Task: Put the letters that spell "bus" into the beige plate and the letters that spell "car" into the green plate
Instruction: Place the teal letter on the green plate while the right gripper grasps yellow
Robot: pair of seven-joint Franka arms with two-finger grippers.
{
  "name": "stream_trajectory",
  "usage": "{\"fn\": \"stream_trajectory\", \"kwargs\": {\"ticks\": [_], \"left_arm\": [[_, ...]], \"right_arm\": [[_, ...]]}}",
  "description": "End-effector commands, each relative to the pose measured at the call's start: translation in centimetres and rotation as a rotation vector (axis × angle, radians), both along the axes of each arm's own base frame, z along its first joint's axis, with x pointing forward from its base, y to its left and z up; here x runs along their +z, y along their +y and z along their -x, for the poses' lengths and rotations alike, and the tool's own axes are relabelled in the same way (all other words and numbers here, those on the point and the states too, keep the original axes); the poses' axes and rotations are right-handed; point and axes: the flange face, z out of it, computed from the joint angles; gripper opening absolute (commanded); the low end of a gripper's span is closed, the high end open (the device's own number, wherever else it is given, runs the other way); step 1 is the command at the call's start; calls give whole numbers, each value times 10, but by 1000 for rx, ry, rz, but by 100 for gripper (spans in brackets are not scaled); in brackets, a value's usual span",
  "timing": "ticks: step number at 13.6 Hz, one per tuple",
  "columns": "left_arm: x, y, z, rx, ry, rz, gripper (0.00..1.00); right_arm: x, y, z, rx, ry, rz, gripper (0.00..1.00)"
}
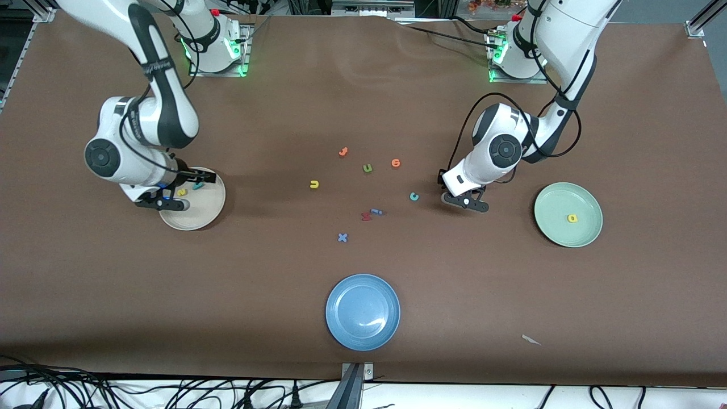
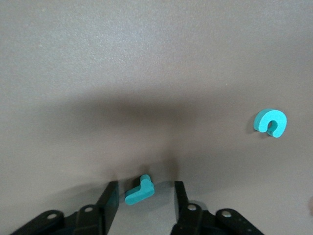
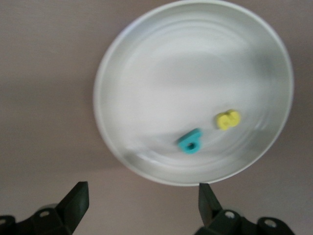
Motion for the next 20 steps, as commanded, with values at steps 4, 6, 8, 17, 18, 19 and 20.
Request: {"fn": "stream_trajectory", "kwargs": {"ticks": [4, 6, 8, 17, 18, 19, 20], "left_arm": [[-4, -4, 3, -27, -14, -11, 0], [-2, -4, 2, -28, -17, -11, 0], [1, -3, 2, -28, -16, -12, 0], [95, 164, -53, -195, -110, -125, 0], [98, 183, -52, -203, -94, -127, 0], [96, 201, -47, -215, -73, -127, 0], [92, 221, -42, -237, -61, -121, 0]], "right_arm": [[26, 152, 9, -230, -58, 11, 99], [13, 195, 20, -243, -103, -11, 99], [-12, 230, 30, -223, -149, -27, 99], [-80, 271, 48, -240, -234, -47, 93], [-82, 275, 51, -243, -233, -44, 92], [-85, 277, 54, -240, -230, -41, 87], [-87, 278, 56, -233, -229, -37, 80]]}}
